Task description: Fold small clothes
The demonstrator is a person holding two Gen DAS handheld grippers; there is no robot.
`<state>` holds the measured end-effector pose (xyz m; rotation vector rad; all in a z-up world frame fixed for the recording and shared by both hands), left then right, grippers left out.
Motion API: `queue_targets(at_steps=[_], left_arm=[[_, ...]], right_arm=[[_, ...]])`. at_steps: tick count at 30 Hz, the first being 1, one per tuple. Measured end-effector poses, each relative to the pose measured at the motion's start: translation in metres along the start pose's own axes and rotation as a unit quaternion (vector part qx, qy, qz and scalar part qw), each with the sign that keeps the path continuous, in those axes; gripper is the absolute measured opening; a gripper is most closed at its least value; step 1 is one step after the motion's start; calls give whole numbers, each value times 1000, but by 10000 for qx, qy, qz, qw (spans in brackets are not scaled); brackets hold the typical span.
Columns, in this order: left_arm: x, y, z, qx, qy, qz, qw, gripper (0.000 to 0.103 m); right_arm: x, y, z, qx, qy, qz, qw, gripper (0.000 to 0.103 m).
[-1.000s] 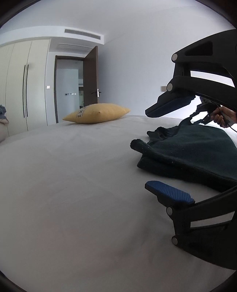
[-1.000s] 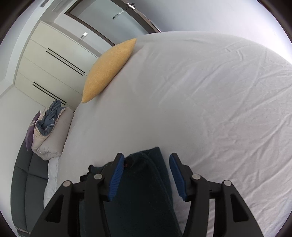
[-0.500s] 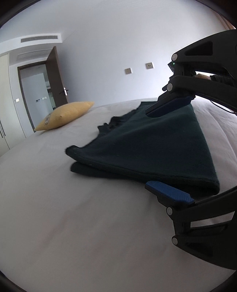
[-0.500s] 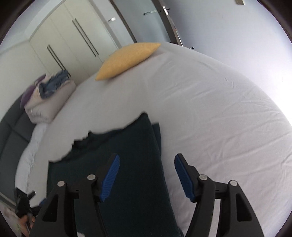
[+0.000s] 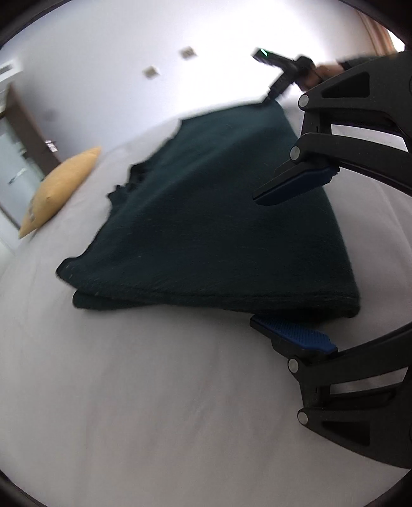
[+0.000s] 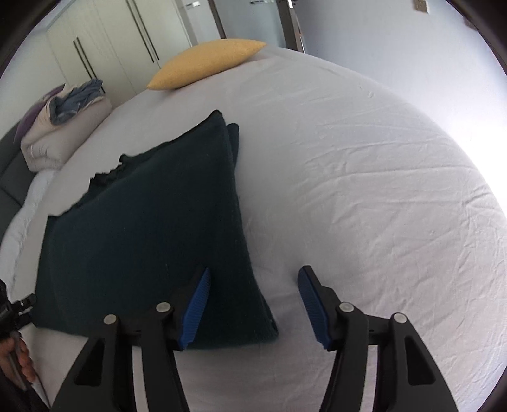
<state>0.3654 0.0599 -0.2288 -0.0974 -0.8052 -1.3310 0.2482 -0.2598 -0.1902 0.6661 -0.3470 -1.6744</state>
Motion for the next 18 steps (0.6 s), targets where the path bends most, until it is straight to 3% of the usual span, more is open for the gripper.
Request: queue_targets(at_steps=[3, 6, 12, 14, 16, 18], left_arm=[[4, -4, -3, -36, 122, -168, 9998, 65], [4, -4, -2, -55, 179, -185, 9997, 61], [10, -14, 13, -136, 489, -494, 9975, 61], [16, -12, 39, 164, 509, -480, 9974, 61], [36, -6, 56, 491, 288, -619, 9965, 61], [69, 2, 56, 604, 149, -1003, 9930, 61]], right_arm=[[1, -3, 3, 38, -206, 203, 9996, 50], [6, -6, 9, 121, -488, 311, 9982, 50], [6, 1, 34, 463, -617, -39, 9970, 49], [-2, 7, 48, 664, -18, -315, 9973, 49], [-19, 11, 54, 676, 876, -560, 9923, 49], [-51, 12, 47, 387, 2117, -721, 9739, 45]])
Point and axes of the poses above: each gripper's, at about its wrist camera, not at the fingertips, and z roughly against the way its jaws point, x to its right, y to its top, the point moved 3 cm from there along -z, roughly the way its jaws point, and after that the axes turned 1 degree about z, right-handed, at the moved point
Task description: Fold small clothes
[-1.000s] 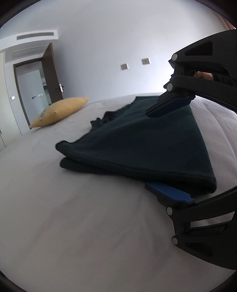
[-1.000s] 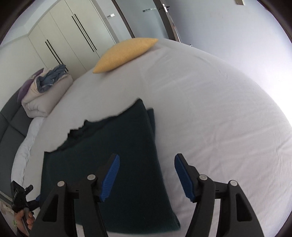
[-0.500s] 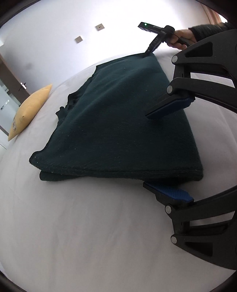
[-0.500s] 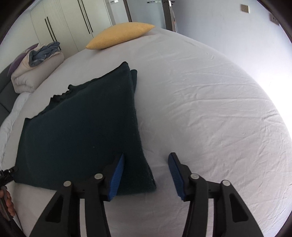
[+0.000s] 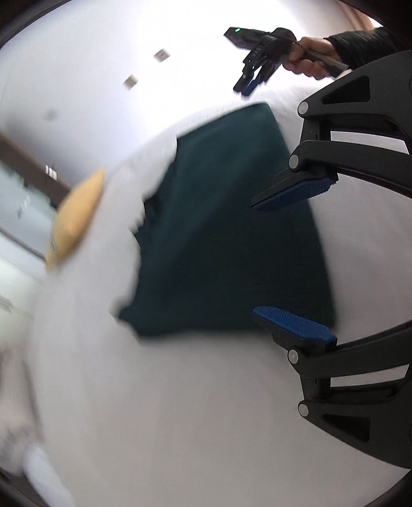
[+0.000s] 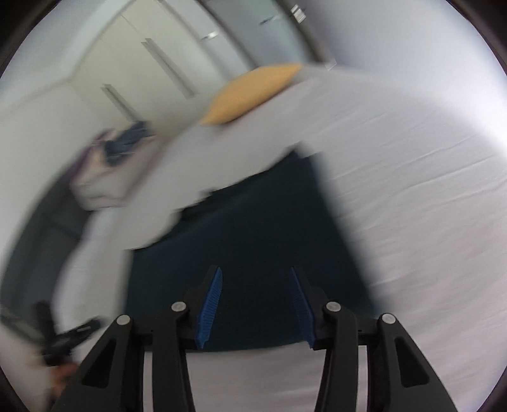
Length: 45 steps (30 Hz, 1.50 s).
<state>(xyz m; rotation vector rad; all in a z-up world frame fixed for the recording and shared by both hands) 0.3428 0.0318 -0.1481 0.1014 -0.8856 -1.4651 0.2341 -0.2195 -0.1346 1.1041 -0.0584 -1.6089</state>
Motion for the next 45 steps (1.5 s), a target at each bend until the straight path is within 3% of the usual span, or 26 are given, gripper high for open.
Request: queue_targets(at_steps=[1, 2, 5, 7, 9, 11, 14, 19, 24, 26, 27, 29, 30, 31, 32, 34, 36, 42, 45], left_arm=[[19, 6, -9, -50, -188, -222, 9996, 61], [33, 9, -17, -65, -344, -348, 9988, 61], [61, 8, -59, -324, -657, -511, 9960, 61], [60, -3, -85, -645, -646, -408, 9950, 61], [47, -16, -105, -828, -502, -237, 9950, 60], [34, -30, -101, -648, -666, -122, 9956, 55], [10, -38, -88, -546, -816, 139, 9951, 35], [-37, -47, -61, -431, -1098, 699, 9906, 34], [-62, -56, -41, -243, -1092, 981, 9889, 34], [-79, -58, -33, -158, -1223, 1294, 9839, 34], [-85, -59, -29, -97, -1270, 1442, 9813, 34], [-96, -60, -14, 39, -1207, 1627, 9793, 37], [-100, -58, -7, 110, -1159, 1685, 9788, 41], [-106, -56, 1, 195, -1143, 1763, 9775, 50], [-112, -51, 12, 358, -1113, 1867, 9754, 64], [-120, -40, 28, 662, -903, 1982, 9737, 82], [-129, -29, 35, 768, -983, 2085, 9700, 83], [-133, -6, -9, -98, -1427, 2369, 9609, 83], [-135, 0, -23, -291, -1502, 2489, 9564, 83]], right_arm=[[-15, -6, -16, -214, 610, -171, 9978, 43], [-23, -10, -27, -331, 941, -325, 9945, 43], [-40, -29, -71, -837, 1651, -814, 9793, 43], [-44, -46, -101, -1253, 1800, -1056, 9699, 42], [-41, -60, -122, -1536, 1676, -1172, 9667, 41], [-39, -64, -126, -1573, 1551, -1043, 9697, 27], [-13, -52, -116, -1326, 1389, -1189, 9742, 16], [57, -23, -75, -607, 972, -1595, 9805, 9], [130, -7, -18, 271, 559, -2192, 9737, 5], [143, -3, -1, 530, 519, -2379, 9685, 6], [144, -2, 7, 625, 429, -2358, 9688, 8], [139, -1, 22, 816, 244, -2214, 9715, 22], [132, -2, 28, 881, 240, -2162, 9721, 38], [125, -2, 33, 970, 252, -2109, 9724, 55], [117, -1, 37, 1064, 245, -2018, 9733, 59], [99, 2, 40, 1114, 299, -1812, 9767, 61], [77, 6, 33, 988, 453, -1620, 9808, 61], [14, 14, -6, 398, 826, -988, 9909, 61], [-9, 13, -23, 143, 926, -741, 9928, 61]])
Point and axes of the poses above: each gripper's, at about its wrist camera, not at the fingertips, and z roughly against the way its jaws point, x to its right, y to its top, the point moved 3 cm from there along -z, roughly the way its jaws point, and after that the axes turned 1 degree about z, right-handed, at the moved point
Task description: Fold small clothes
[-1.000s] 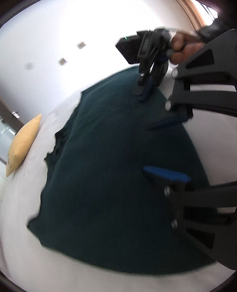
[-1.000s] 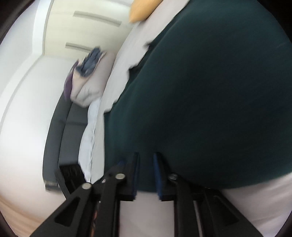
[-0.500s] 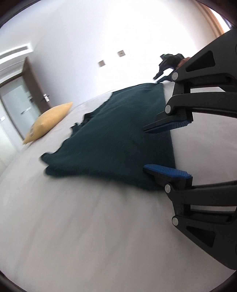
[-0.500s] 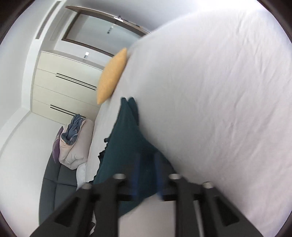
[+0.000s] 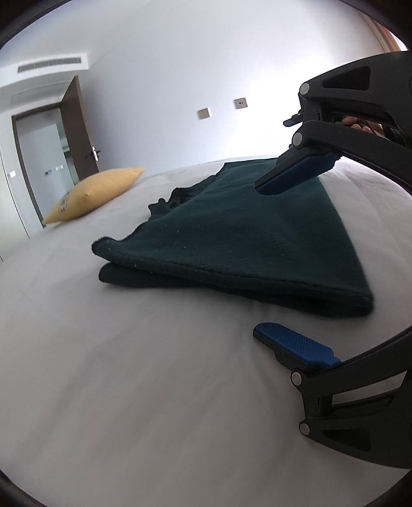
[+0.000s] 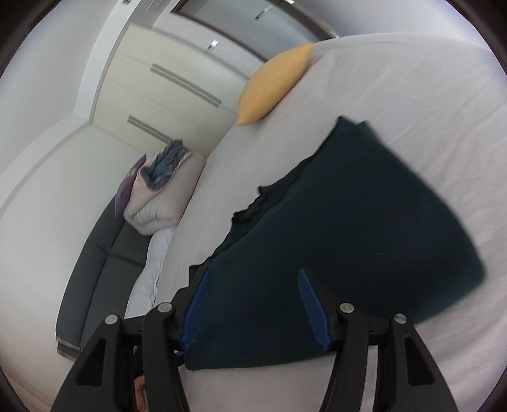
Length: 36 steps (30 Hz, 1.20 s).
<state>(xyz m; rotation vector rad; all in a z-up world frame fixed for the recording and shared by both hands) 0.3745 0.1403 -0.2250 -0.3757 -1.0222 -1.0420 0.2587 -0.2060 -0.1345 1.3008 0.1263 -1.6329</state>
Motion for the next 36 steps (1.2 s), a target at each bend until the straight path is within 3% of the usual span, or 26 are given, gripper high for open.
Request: queue_targets(at_steps=[7, 10, 12, 14, 15, 21, 23, 25, 33, 36], left_arm=[[9, 13, -37, -710, -89, -121, 9974, 82], [7, 15, -41, -739, -289, 0, 9968, 79], [1, 14, -39, -756, -427, 155, 9961, 65], [-5, 9, -42, -856, -422, 259, 9951, 38], [-8, 6, -43, -894, -395, 268, 9949, 32], [-4, -3, -42, -856, -482, 283, 9948, 31], [-2, -4, -39, -753, -490, 267, 9956, 20], [-6, -4, -36, -645, -517, 361, 9959, 17], [14, -4, -33, -385, -449, 295, 9978, 14], [39, -2, -37, -358, -362, 90, 9987, 14]], right_arm=[[-42, -4, -60, -612, 153, 451, 9970, 61], [-54, -9, -78, -818, 212, 550, 9949, 61], [-61, -10, -98, -1013, 200, 579, 9930, 61], [-65, -12, -110, -1168, 214, 602, 9911, 61], [-67, -12, -117, -1242, 222, 637, 9900, 61], [-74, -19, -165, -1862, 34, 712, 9799, 58], [-68, -23, -181, -2096, -137, 648, 9755, 56], [-57, -27, -194, -2285, -381, 579, 9711, 48], [-51, -37, -197, -2018, -229, 913, 9749, 46], [-47, -30, -191, -2030, 51, 634, 9771, 46]])
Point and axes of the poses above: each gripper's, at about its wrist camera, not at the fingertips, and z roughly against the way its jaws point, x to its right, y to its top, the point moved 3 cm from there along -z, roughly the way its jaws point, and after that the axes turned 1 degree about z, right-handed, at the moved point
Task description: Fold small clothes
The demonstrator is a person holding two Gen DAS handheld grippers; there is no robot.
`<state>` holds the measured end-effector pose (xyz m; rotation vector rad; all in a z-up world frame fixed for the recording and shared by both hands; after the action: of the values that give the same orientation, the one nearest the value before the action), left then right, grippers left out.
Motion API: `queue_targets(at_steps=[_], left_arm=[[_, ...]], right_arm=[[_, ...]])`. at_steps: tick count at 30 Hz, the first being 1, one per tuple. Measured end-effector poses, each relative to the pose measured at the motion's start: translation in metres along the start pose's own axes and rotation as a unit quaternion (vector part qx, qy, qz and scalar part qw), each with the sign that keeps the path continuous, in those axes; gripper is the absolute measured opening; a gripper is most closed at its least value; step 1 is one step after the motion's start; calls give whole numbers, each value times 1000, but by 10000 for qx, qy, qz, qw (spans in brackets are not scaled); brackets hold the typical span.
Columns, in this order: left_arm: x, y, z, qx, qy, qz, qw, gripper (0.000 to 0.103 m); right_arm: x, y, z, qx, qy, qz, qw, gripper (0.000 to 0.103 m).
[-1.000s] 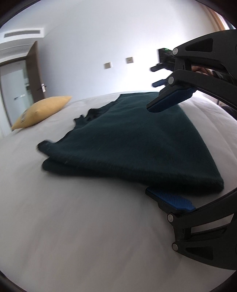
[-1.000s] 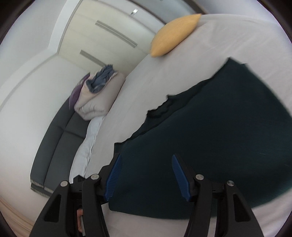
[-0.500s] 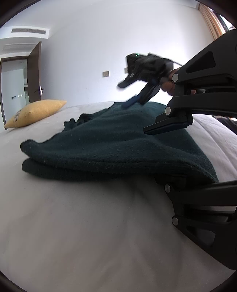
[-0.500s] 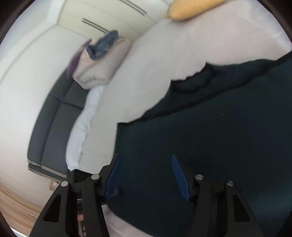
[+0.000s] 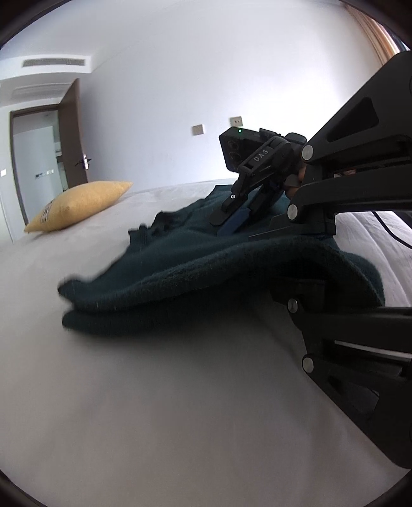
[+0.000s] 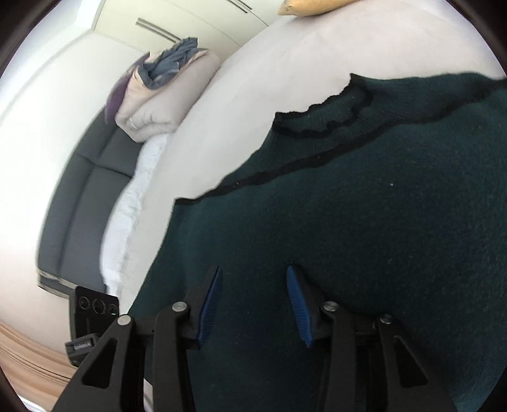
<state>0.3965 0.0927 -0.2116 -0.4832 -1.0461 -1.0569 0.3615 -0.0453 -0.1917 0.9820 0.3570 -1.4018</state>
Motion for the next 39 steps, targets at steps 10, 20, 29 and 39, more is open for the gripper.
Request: queue_targets(at_steps=[10, 20, 29, 39], left_arm=[[134, -19, -105, -500, 14, -1144, 9922, 14], [134, -68, -179, -811, 742, -1803, 9774, 14], [152, -81, -177, -762, 975, -2152, 9687, 14], [168, -81, -172, -947, 659, -2059, 9717, 14]], right_arm=[[43, 36, 81, 490, 1256, -730, 9882, 77], [76, 33, 98, 511, 1165, -869, 9881, 78], [54, 55, 63, 26, -119, -214, 9997, 28], [65, 61, 95, 100, -649, 238, 9976, 16]])
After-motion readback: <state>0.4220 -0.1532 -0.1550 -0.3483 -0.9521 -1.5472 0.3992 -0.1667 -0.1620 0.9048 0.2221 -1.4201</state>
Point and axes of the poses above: each gripper's, at about its wrist camera, not at the fingertips, and z roughly against the way its jaws point, x to its right, y to its top, the point moved 3 cm from there along -z, roughly the way its jaws point, and after that the axes turned 1 degree about z, right-handed, at the moved point
